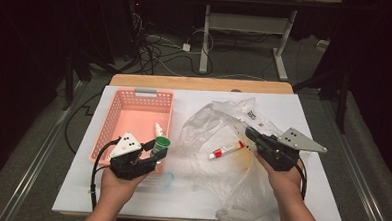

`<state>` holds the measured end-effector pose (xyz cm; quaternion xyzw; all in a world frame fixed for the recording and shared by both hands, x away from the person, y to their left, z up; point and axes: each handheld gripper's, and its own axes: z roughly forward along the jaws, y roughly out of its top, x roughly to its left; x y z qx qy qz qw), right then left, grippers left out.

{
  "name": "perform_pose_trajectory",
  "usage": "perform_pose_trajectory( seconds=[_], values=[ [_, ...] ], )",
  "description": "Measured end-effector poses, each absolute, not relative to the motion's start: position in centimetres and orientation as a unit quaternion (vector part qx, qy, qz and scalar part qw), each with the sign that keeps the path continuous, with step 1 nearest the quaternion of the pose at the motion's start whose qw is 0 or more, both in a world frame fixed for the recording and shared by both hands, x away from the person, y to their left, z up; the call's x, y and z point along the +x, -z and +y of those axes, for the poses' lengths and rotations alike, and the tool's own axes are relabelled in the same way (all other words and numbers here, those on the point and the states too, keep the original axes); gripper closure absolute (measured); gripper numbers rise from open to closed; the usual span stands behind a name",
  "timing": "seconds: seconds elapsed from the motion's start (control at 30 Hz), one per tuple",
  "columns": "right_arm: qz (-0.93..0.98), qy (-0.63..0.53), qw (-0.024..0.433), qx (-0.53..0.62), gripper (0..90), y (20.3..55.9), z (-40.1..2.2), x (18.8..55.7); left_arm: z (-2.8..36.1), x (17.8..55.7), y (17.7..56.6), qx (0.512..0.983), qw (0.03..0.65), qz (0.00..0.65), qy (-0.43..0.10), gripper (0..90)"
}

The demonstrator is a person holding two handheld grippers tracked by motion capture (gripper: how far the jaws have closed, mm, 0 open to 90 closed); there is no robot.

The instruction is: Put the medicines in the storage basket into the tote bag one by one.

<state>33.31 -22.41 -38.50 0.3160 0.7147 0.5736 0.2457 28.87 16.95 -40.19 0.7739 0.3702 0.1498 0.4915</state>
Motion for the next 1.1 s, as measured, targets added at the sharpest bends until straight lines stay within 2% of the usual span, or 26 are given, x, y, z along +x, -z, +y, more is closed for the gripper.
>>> perform_pose_trajectory(
  seconds=[0.6, 1.1],
  values=[
    [0.716, -0.573, 0.246, 0.315, 90.0, 38.6, -22.2, 33.2, 10.1, 28.3, 41.1, 0.819, 0.476, 0.3, -0.112, 53.9],
    [0.719, -0.572, 0.244, 0.311, 90.0, 38.7, -22.1, 33.2, 5.7, 30.4, 42.6, 0.829, 0.477, 0.283, -0.08, 53.9]
  ],
)
